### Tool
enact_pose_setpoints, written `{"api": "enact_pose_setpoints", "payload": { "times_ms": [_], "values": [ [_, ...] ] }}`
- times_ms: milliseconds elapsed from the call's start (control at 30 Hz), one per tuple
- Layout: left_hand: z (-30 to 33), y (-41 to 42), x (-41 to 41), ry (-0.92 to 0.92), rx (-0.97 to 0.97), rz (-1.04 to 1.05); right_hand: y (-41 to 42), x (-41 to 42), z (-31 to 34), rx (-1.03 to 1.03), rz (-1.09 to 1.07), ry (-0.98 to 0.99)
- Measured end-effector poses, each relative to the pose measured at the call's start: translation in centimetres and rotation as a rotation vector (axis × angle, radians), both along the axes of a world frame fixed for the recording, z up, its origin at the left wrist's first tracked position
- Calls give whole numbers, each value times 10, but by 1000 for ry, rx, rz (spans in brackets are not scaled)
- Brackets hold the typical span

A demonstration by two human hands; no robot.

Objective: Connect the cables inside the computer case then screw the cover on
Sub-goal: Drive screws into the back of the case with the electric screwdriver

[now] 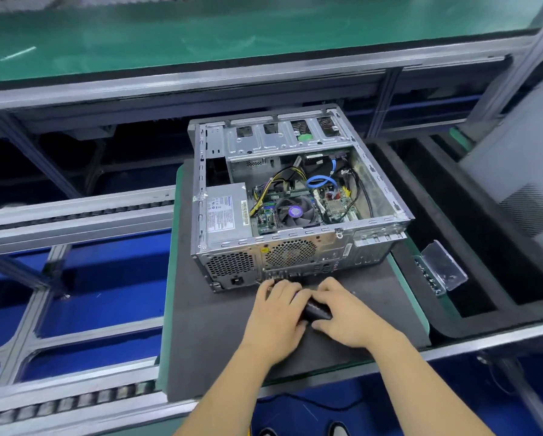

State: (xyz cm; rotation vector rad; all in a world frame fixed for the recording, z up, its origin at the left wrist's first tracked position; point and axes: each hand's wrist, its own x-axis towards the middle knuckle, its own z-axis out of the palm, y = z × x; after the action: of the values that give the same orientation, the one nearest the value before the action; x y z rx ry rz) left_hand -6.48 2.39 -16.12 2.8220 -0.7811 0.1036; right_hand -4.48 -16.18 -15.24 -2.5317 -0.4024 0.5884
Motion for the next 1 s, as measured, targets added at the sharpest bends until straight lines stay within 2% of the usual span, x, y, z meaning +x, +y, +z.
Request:
{"api": "enact_pose_setpoints", "payload": {
  "times_ms": [100,200,333,433,700,867,1000],
  "values": [
    [0,4,3,25,4,-37,-4,4,4,39,27,117],
    [5,10,8,172,-5,-68,-5,4,10,128,-20,190],
    [10,15,13,280,-10,-45,-2,1,9,44,-45,87],
    [9,19,15,264,-28,-37,-2,1,9,40,-40,-25],
    [4,13,13,284,29,-58,-26,-13,11,-35,-30,44],
    [8,-4,17,381,46,-70,-22,-13,12,-151,126,15],
    [18,-28,23,499,26,-3,-39,-5,9,32,131,79]
  ]
}}
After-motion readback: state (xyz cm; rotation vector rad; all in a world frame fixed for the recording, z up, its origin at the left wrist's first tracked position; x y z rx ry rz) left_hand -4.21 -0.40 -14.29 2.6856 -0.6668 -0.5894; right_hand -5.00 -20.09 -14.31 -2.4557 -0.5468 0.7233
